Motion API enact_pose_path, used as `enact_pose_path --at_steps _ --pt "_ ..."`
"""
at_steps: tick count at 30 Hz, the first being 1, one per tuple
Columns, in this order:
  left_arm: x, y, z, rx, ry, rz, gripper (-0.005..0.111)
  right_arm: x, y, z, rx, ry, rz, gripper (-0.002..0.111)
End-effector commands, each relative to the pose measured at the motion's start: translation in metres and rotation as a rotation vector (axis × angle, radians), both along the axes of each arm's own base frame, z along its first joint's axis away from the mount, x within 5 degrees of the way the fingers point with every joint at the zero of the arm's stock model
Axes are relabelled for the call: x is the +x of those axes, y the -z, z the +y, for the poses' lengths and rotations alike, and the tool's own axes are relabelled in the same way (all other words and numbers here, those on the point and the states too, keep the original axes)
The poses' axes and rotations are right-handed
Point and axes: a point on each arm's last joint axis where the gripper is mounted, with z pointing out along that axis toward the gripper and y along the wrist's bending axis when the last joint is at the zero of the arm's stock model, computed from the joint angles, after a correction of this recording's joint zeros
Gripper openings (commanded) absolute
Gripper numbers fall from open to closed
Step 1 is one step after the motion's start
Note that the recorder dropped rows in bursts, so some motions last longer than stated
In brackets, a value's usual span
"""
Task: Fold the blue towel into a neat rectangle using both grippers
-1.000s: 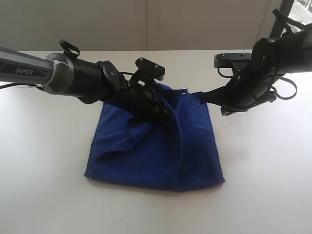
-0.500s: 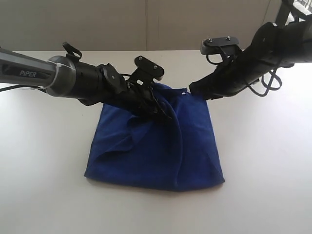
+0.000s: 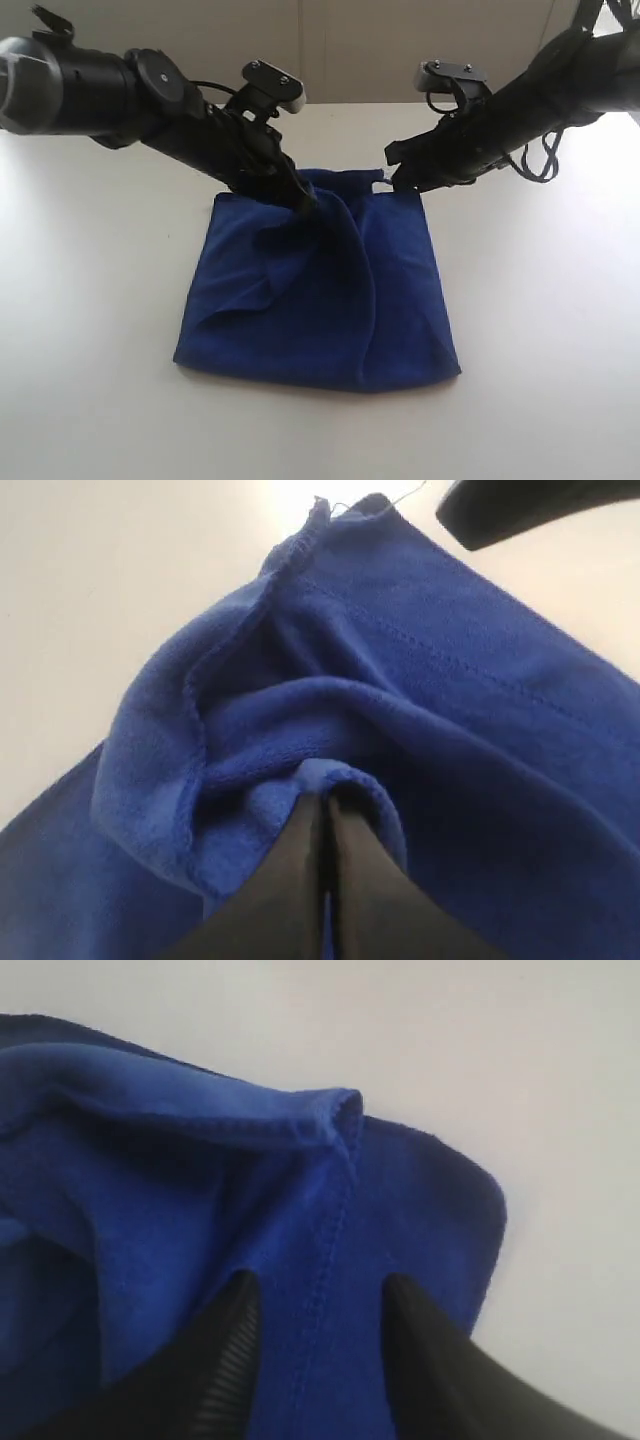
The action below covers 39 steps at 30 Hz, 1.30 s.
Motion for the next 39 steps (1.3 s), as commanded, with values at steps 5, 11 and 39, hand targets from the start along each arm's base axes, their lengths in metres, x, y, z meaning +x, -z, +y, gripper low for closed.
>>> enact_pose_path --at_steps 5,11,39 --pt "0.002 -0.017 0.041 0.078 0.047 0.064 0.0 0.003 -0.004 -0.003 -0.204 -0.374 -0.233 0.038" --pt "0.006 -0.014 0.05 0.102 0.04 0.07 0.003 0.0 -0.001 0.003 -0.361 -0.727 -0.377 0.048" --pt "0.006 -0.014 0.051 0.114 0.044 0.059 0.064 0.009 0.06 0.05 -0.644 -1.105 -0.556 0.041"
